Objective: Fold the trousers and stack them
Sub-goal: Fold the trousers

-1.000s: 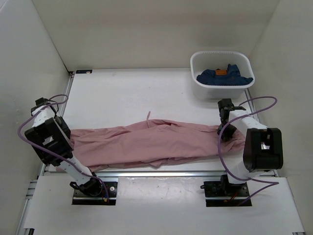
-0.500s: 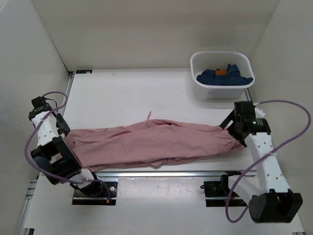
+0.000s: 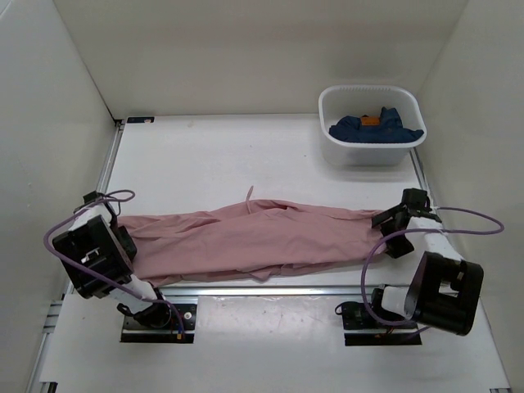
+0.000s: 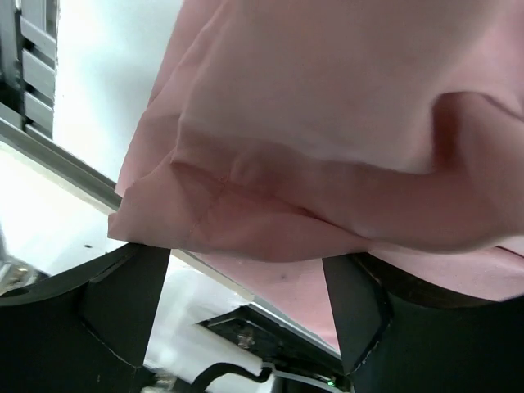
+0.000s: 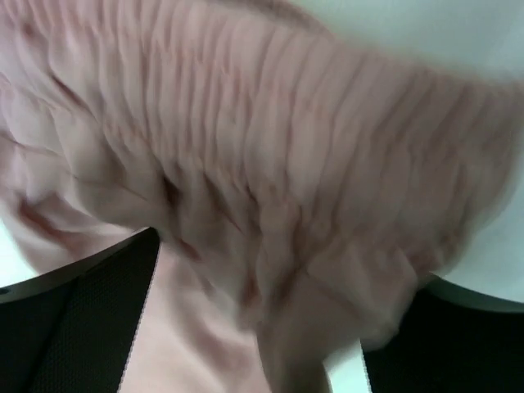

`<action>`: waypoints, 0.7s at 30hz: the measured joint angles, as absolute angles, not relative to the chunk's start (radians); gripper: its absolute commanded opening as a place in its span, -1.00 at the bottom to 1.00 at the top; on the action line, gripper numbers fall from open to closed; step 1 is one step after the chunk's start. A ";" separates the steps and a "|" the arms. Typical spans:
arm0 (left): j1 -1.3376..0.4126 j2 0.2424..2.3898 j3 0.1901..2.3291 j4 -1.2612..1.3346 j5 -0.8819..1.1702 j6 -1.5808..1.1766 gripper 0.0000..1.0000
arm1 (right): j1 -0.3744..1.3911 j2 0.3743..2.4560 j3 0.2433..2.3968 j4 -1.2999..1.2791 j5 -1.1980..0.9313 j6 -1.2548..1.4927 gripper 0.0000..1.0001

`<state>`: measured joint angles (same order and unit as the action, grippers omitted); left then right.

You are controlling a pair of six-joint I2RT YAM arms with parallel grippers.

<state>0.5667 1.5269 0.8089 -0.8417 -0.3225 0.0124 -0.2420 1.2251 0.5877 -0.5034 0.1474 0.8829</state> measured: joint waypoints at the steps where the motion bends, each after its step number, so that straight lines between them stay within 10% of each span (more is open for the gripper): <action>1: 0.559 1.534 0.812 -0.844 -0.329 0.016 0.69 | -0.245 1.249 0.602 -0.487 0.141 0.887 0.53; 7: 0.446 1.612 0.868 -0.879 -0.404 0.045 0.69 | -0.321 1.375 0.649 -0.440 0.061 0.922 -1.00; 16: 0.207 1.689 0.974 -0.882 -0.342 0.036 0.69 | -0.445 1.366 0.868 -0.710 0.215 0.820 -1.00; 21: 0.078 1.718 1.008 -0.890 -0.312 0.034 0.69 | -0.166 1.347 1.159 -0.763 0.514 0.696 -1.00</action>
<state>0.0780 1.7176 1.0080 -0.8902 -0.3122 0.0341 -0.1658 1.3468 1.1587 -0.7628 0.5137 0.6956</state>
